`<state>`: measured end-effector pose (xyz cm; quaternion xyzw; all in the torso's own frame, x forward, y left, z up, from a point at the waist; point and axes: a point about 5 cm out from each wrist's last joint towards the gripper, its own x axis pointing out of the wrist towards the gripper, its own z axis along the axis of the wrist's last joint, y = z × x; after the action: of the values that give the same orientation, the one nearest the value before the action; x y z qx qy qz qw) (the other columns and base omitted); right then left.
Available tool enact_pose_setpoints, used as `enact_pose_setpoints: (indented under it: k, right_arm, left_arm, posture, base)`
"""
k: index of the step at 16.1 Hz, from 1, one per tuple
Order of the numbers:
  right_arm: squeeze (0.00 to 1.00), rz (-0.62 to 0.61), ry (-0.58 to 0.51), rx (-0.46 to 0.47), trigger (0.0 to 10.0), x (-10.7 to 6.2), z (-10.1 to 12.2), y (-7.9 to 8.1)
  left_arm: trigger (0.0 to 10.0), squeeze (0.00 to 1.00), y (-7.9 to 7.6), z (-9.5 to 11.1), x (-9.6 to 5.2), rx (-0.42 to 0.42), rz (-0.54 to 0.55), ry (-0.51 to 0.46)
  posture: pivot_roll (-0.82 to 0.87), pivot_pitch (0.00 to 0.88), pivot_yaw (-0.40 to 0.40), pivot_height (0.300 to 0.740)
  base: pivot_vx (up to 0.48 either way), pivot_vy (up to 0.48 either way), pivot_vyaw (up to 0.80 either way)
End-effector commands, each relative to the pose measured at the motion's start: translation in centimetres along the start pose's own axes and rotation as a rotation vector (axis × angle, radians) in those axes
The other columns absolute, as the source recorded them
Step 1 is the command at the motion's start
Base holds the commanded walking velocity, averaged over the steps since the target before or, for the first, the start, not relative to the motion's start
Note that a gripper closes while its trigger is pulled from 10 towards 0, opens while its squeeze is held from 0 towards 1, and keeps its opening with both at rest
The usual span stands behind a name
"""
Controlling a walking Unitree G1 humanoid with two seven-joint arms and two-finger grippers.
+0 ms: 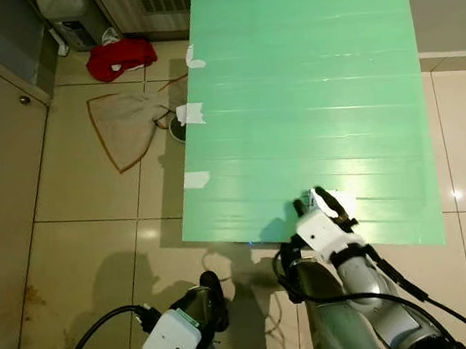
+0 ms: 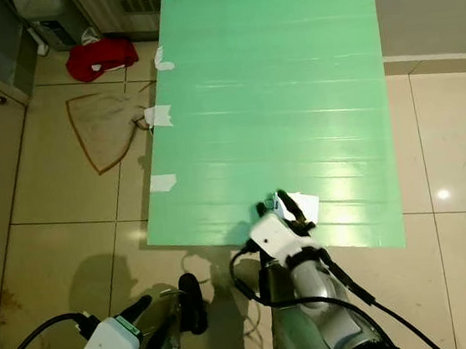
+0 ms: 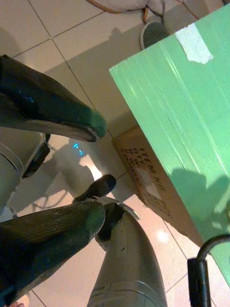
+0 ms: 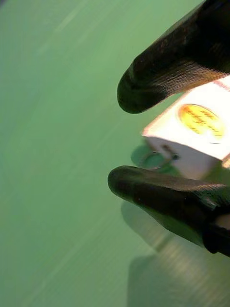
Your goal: Hang keys on a hook
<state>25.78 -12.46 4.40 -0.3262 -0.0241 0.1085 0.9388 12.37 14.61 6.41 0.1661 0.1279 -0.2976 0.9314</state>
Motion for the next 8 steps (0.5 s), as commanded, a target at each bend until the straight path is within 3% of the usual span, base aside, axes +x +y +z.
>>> enact_pose_setpoints:
  k: [1,8]
  right_arm:
    - [0.0,0.045,0.037,0.0,10.0,-1.32,-0.86,1.28]
    - [0.0,0.081,0.083,-0.011,10.0,-1.71,-1.54,1.99]
  left_arm:
    - [10.0,0.0,-0.89,-0.74,-0.58,-0.022,-0.023,0.04]
    - [10.0,0.0,-0.82,-0.89,-0.67,-0.018,-0.012,0.051]
  posture:
    - [0.08,0.516,0.051,0.736]
    - [0.08,0.531,0.056,0.736]
  base:
    - [0.0,0.0,0.0]
    - [0.0,0.0,0.0]
